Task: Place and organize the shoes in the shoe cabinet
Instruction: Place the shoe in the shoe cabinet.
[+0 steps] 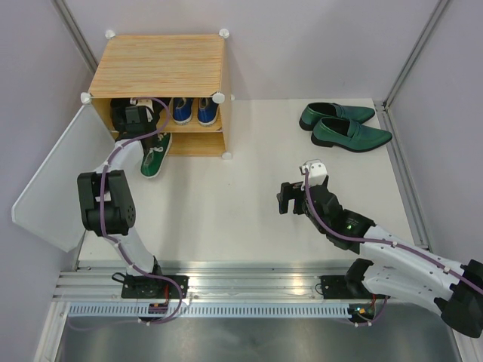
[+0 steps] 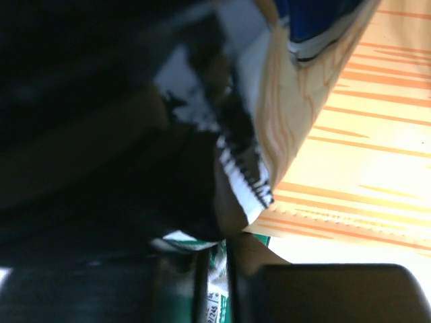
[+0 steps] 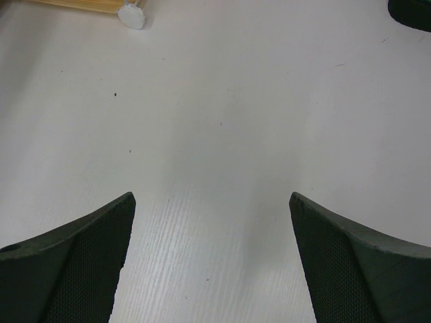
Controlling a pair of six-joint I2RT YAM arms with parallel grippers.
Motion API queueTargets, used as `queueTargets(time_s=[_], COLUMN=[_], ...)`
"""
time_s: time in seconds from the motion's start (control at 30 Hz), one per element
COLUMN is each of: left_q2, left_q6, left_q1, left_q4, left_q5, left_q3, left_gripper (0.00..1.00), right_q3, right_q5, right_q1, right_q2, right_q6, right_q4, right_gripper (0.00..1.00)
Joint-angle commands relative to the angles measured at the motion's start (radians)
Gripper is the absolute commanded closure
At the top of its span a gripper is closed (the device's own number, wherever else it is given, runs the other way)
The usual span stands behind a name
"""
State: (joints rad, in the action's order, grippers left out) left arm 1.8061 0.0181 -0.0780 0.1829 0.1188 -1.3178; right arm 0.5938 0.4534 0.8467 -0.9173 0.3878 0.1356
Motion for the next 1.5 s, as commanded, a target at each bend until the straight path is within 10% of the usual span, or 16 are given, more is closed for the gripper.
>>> queueTargets(time_s=[0.0, 0.4, 1.2, 1.47], left_q2=[0.062, -0.045, -0.53, -0.556], left_q6=[-0.059, -0.119, -0.241, -0.257], left_q1=[-0.017, -0.019, -0.019, -0.02], left_q4=[-0.12, -0.135, 0.051, 0.102], left_q5=[-0.01, -0.027, -0.085, -0.028], left_q3=[-0.069, 0.095, 0.393, 0.502], left_gripper=[0.78, 0.5, 0.5, 0.68], right_q3=[0.035, 0.032, 0.02, 0.012], right_q5=[0.019, -0.013, -0.073, -0.076], right_q1=[-0.006, -0.006, -0.006, -0.006], right_q2=[0.0, 0.008, 0.051, 0.064], right_q6=[-0.017, -0.012, -0.006, -0.001], right_q4=[-0.024, -0.025, -0.03, -0.031], right_gripper=[0.02, 0.02, 0.02, 0.02])
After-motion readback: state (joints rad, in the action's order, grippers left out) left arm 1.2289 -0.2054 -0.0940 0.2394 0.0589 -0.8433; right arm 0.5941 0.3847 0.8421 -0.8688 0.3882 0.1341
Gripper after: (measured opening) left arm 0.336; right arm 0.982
